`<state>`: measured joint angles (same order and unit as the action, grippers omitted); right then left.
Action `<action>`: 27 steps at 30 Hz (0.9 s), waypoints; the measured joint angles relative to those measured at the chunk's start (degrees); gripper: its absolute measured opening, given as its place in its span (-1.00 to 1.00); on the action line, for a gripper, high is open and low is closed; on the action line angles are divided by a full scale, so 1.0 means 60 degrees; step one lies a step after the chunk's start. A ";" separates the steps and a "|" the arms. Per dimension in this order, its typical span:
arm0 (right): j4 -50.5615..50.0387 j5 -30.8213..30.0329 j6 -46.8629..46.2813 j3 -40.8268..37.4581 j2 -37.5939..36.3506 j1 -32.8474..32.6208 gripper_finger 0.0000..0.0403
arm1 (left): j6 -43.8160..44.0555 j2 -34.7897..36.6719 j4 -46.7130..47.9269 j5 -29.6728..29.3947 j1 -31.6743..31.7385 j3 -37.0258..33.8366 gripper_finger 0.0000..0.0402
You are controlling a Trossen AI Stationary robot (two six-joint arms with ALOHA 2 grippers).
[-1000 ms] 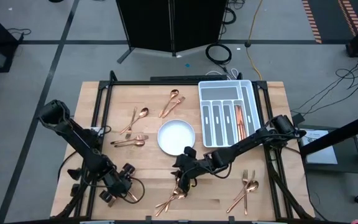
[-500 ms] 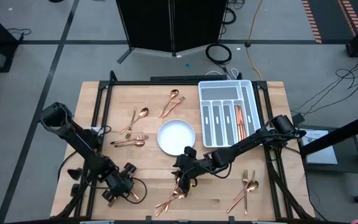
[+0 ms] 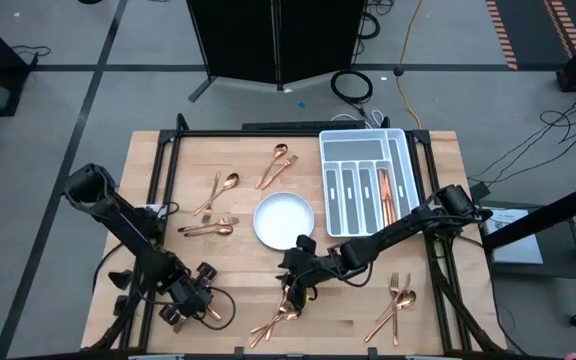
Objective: Sort silverware
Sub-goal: Put the knife in the silverware tray
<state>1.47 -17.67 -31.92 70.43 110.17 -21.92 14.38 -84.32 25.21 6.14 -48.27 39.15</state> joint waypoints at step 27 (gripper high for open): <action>-0.7557 -0.5615 -0.4704 0.0002 -0.3471 -0.1303 -0.31 | -1.2605 0.0139 -0.0056 -0.4745 0.4639 0.2387 -0.86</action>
<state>-43.87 -51.35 -60.14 70.45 89.34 -29.74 -61.25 -83.48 24.87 -22.34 -20.44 53.47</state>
